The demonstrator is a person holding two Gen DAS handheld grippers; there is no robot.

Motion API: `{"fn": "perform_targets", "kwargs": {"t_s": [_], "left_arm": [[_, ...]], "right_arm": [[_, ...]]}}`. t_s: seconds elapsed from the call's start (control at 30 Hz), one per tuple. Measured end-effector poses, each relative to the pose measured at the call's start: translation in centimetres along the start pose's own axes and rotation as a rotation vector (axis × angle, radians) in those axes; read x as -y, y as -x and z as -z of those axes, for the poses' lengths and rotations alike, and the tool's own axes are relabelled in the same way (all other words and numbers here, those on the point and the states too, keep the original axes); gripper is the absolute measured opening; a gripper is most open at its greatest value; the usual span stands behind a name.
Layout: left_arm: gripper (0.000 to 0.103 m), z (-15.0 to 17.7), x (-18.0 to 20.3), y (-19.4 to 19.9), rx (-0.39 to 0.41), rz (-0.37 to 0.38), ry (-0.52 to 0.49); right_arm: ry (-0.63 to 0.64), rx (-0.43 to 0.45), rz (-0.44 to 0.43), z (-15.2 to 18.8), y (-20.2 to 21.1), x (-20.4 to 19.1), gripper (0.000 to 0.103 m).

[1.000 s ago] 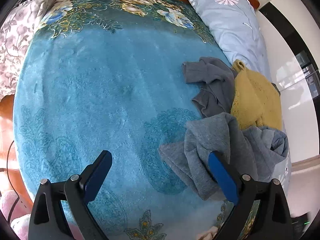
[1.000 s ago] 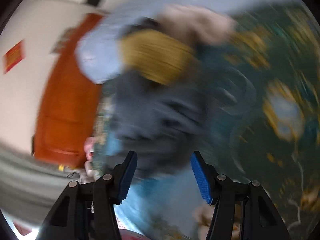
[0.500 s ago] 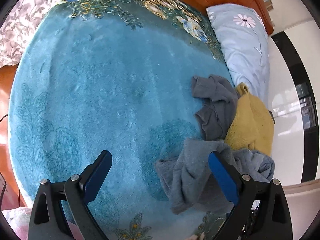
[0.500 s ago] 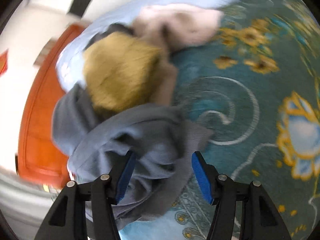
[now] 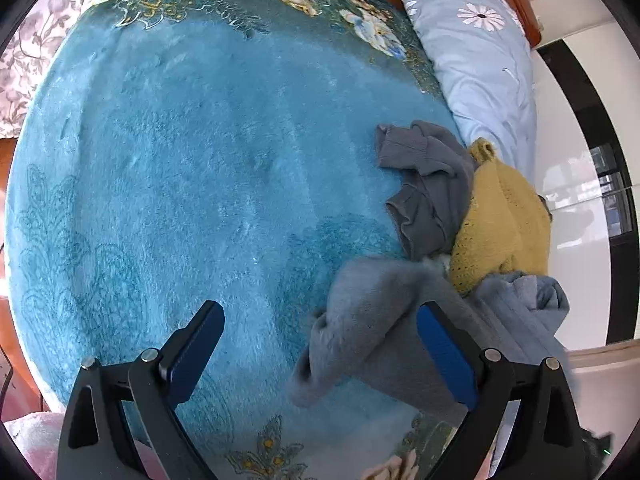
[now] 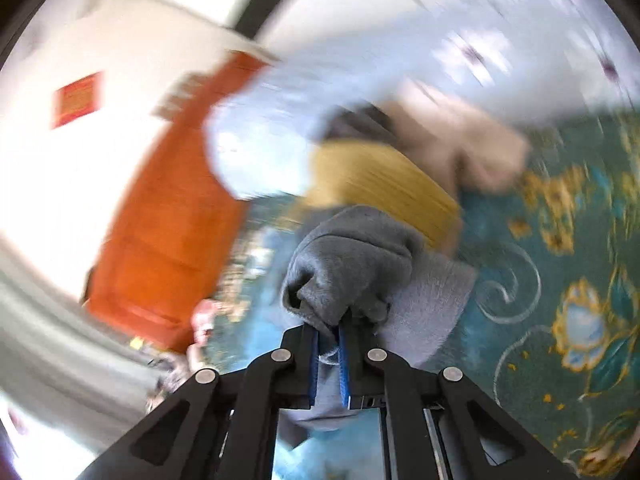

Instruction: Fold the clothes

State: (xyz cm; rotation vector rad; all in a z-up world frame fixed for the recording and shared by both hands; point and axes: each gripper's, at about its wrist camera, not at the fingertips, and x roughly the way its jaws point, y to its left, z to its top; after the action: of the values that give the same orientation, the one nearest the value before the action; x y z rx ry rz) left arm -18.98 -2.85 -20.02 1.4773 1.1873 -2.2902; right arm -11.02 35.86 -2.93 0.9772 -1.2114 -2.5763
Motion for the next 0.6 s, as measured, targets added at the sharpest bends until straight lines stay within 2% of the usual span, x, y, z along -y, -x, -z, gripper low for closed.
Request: {"fn": "perform_targets", "kwargs": {"t_s": [0.13,0.17,0.3,0.37,0.5,0.57,0.6], "left_arm": [[0.097,0.1,-0.5,0.7,-0.016,0.016,0.002],[0.097,0.1,-0.5,0.8,-0.021,0.021,0.002],[0.097,0.4,-0.2,0.8,-0.042,0.028,-0.016],[0.097,0.7,0.1,0.8,-0.05,0.027,-0.038],[0.097,1.2,1.0,0.0,-0.087,0.015,-0.072],[0.097,1.4,1.3,0.1,-0.09,0.0,-0.094],[0.097,1.5,1.3,0.3,-0.088,-0.003,-0.102]], "right_arm": [[0.124,0.086,-0.104,0.8,7.3,-4.3,0.009],[0.139,0.106,-0.117,1.1,9.1,-4.3,0.009],[0.086,0.123,0.055,2.0,13.9,0.0,0.009],[-0.008,0.096,0.157,2.6,13.9,2.8,0.009],[0.056,0.018,0.384,3.7,13.9,3.8,0.009],[0.162,-0.05,0.491,3.7,13.3,3.5,0.011],[0.171,-0.06,0.477,3.9,12.9,3.3,0.012]]}}
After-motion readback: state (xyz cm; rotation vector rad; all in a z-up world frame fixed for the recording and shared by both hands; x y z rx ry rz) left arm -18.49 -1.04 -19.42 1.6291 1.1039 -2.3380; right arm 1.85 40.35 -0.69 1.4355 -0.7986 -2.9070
